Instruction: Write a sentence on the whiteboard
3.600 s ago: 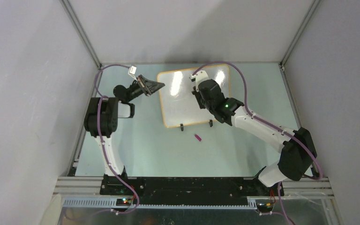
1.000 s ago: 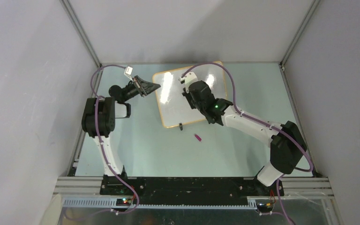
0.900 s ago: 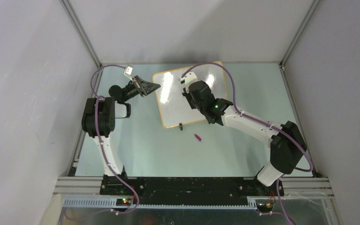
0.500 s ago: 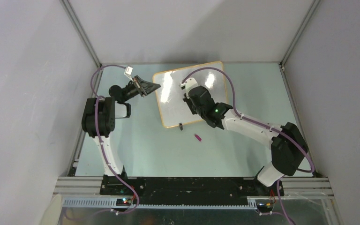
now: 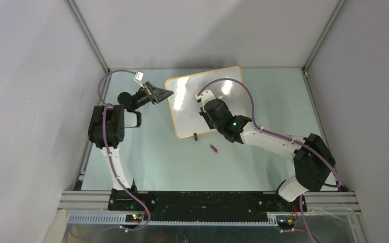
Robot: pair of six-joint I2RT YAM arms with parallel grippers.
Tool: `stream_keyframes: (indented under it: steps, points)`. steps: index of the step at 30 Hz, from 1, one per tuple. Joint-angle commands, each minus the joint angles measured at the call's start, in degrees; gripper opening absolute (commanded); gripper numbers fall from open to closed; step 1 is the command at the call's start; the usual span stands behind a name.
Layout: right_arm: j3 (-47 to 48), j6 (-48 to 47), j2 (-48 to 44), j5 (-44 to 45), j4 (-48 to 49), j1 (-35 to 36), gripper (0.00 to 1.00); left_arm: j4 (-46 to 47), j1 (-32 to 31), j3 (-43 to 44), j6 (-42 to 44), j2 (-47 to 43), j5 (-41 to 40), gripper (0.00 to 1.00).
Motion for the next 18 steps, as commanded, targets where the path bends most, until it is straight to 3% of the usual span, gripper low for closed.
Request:
stream_keyframes:
  steps: [1,18]
  points:
    - [1.2,-0.4,-1.9,0.4,2.5,-0.2,0.0,2.2,-0.9,-0.6,2.8,-1.7,0.4,0.0]
    - [5.8,-1.4,0.5,-0.1,1.2,-1.1,0.0,2.2,-0.8,-0.6,2.9,-1.6,0.3,0.0]
